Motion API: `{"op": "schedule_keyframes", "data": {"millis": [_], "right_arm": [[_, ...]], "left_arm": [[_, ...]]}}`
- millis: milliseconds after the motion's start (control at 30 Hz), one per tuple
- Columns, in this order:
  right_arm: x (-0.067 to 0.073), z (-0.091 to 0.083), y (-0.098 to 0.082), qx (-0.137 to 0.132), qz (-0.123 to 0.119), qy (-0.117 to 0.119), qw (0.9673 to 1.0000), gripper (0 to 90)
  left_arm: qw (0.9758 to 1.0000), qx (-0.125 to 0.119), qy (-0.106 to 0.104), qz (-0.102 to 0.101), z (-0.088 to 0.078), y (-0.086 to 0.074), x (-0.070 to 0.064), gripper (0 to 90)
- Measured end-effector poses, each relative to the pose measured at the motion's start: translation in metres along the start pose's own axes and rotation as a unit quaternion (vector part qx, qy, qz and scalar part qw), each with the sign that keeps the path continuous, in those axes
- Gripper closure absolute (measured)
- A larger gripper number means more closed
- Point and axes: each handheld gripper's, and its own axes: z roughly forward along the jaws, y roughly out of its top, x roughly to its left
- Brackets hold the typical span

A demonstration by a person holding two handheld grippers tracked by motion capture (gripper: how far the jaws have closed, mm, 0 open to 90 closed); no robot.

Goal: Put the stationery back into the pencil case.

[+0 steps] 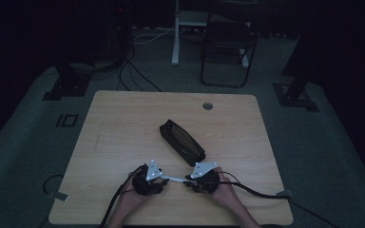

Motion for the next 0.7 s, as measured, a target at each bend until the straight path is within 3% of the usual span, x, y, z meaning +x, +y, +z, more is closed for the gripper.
{"op": "schedule_keyframes", "data": {"millis": [100, 267, 400, 433, 467, 700], "right_arm": [[0.0, -0.001, 0.0, 0.004, 0.005, -0.003, 1.0, 78.3], [-0.001, -0.001, 0.001, 0.005, 0.022, -0.004, 0.9997, 78.6], [0.0, -0.001, 0.0, 0.003, 0.027, -0.008, 0.9996, 78.7], [0.0, -0.001, 0.0, 0.002, 0.027, -0.009, 0.9996, 78.8], [0.0, -0.001, -0.001, 0.001, 0.028, -0.01, 0.9995, 78.8], [0.0, -0.002, -0.003, -0.002, 0.034, -0.015, 0.9993, 78.9]], "left_arm": [[0.9999, -0.01, 0.0, -0.011, -0.004, -0.001, 0.005, 42.5], [0.998, -0.01, 0.043, -0.046, -0.011, -0.007, 0.026, 40.1], [0.9931, 0.003, 0.092, -0.074, -0.01, -0.011, 0.039, 39.3], [0.9931, 0.003, 0.092, -0.074, -0.01, -0.011, 0.039, 39.1], [0.9913, 0.01, 0.101, -0.084, -0.01, -0.013, 0.044, 39.1], [0.9898, 0.011, 0.116, -0.081, -0.009, -0.016, 0.048, 39.0]]}}
